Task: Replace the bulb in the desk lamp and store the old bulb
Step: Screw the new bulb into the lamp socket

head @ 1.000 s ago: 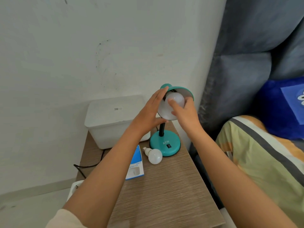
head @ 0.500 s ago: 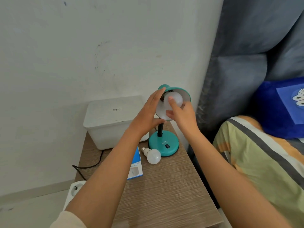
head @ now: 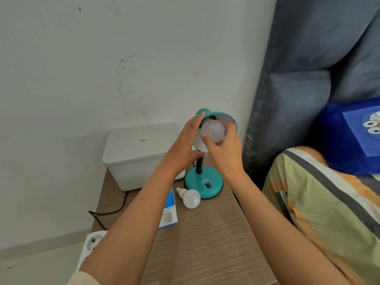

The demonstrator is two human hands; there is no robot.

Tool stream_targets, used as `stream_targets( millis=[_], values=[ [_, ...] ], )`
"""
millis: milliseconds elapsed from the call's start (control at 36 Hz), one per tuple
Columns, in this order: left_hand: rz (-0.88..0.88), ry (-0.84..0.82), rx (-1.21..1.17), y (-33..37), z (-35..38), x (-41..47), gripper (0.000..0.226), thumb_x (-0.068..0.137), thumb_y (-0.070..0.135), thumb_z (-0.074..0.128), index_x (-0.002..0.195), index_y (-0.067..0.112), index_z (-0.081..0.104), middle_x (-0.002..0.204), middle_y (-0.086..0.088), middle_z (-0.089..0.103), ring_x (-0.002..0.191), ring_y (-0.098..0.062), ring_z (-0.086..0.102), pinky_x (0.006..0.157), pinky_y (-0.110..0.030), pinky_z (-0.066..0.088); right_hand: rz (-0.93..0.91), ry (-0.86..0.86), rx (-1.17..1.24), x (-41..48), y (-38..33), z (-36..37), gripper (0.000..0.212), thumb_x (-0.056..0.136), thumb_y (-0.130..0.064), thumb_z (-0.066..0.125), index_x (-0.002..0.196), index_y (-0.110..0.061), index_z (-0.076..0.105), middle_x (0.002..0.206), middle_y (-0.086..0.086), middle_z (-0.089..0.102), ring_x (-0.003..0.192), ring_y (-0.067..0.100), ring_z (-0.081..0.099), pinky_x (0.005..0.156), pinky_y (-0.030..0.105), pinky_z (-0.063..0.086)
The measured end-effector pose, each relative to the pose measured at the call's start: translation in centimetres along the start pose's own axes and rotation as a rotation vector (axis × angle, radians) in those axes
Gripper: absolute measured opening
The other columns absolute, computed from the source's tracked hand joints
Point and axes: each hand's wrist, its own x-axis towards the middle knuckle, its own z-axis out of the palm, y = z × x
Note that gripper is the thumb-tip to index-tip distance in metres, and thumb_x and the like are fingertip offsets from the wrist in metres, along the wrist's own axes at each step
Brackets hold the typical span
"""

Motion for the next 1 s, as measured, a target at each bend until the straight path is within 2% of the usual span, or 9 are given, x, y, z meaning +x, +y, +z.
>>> stream_targets(
  millis=[111,222,306,444,556,639,694,917,1000],
  values=[
    [-0.006,-0.006,0.001,0.0,0.0,-0.1,0.095,0.076,0.011,0.076,0.141,0.031,0.011,0.152,-0.003,0.023,0.133,0.003,0.019,0.106,-0.001,0.013,0.141,-0.027,0.137,0.5,0.3,-0.1,0.055,0.084,-0.042,0.062,0.125,-0.013,0.042,0.113,-0.001,0.051,0.106,0.019,0.058,0.088,0.028,0.052],
    [-0.011,-0.003,-0.013,0.0,0.3,0.1,0.095,0.075,0.008,0.076,0.141,0.030,0.011,0.151,-0.001,0.023,0.131,0.006,0.018,0.104,0.001,0.012,0.041,-0.012,0.061,0.2,0.0,0.1,0.054,0.081,-0.028,0.068,0.125,-0.012,0.040,0.123,0.003,0.048,0.107,0.013,0.053,0.075,0.012,0.048],
    [-0.010,0.005,-0.013,-0.1,0.3,0.0,0.094,0.076,0.010,0.076,0.141,0.030,0.011,0.147,0.006,0.021,0.132,0.005,0.018,0.105,0.000,0.012,0.211,-0.051,0.161,0.6,-0.2,0.0,0.042,0.084,-0.040,0.063,0.112,-0.014,0.046,0.111,0.006,0.060,0.093,0.016,0.064,0.079,0.029,0.056],
    [-0.005,-0.002,-0.009,-0.2,0.4,0.0,0.097,0.074,0.008,0.077,0.142,0.030,0.011,0.146,0.008,0.020,0.132,0.006,0.018,0.106,-0.002,0.013,0.117,-0.064,0.052,0.6,-0.1,-0.1,0.063,0.081,-0.036,0.067,0.131,-0.009,0.039,0.113,-0.006,0.045,0.105,0.009,0.048,0.086,0.023,0.043],
    [-0.002,-0.002,-0.007,0.0,0.2,0.1,0.095,0.075,0.010,0.077,0.146,0.020,0.015,0.144,0.010,0.020,0.131,0.008,0.018,0.105,0.000,0.013,0.262,-0.105,0.173,1.3,-0.1,0.2,0.047,0.080,-0.052,0.061,0.105,-0.012,0.057,0.101,0.004,0.065,0.092,0.018,0.066,0.087,0.041,0.055],
    [-0.003,-0.006,-0.024,0.1,0.3,0.0,0.095,0.075,0.009,0.076,0.145,0.023,0.014,0.144,0.010,0.020,0.130,0.007,0.019,0.105,-0.001,0.015,0.332,-0.105,0.301,1.5,0.0,0.0,0.060,0.081,-0.043,0.064,0.126,-0.009,0.045,0.120,0.007,0.055,0.097,0.013,0.060,0.089,0.036,0.055],
    [-0.003,-0.005,-0.027,0.0,0.4,0.0,0.095,0.075,0.008,0.077,0.142,0.027,0.013,0.144,0.009,0.020,0.130,0.008,0.019,0.105,-0.001,0.014,0.249,-0.083,0.199,1.0,-0.3,-0.1,0.066,0.078,-0.034,0.070,0.131,-0.012,0.037,0.123,0.002,0.050,0.106,0.014,0.054,0.089,0.031,0.051],
    [-0.012,-0.002,0.001,-0.1,0.3,-0.1,0.099,0.073,0.004,0.076,0.143,0.030,0.011,0.150,0.004,0.022,0.132,0.006,0.018,0.105,0.000,0.014,0.144,-0.013,0.096,0.9,-0.1,-0.1,0.048,0.084,-0.039,0.063,0.120,-0.014,0.043,0.113,0.001,0.054,0.096,0.012,0.057,0.084,0.025,0.048],
    [-0.004,0.009,-0.009,-0.1,0.3,0.0,0.095,0.075,0.007,0.076,0.143,0.027,0.013,0.145,0.008,0.021,0.130,0.007,0.019,0.104,0.000,0.014,0.213,-0.063,0.180,1.3,-0.3,-0.1,0.040,0.087,-0.043,0.057,0.109,-0.010,0.047,0.111,0.005,0.057,0.079,0.013,0.068,0.077,0.026,0.056]
  ],
)
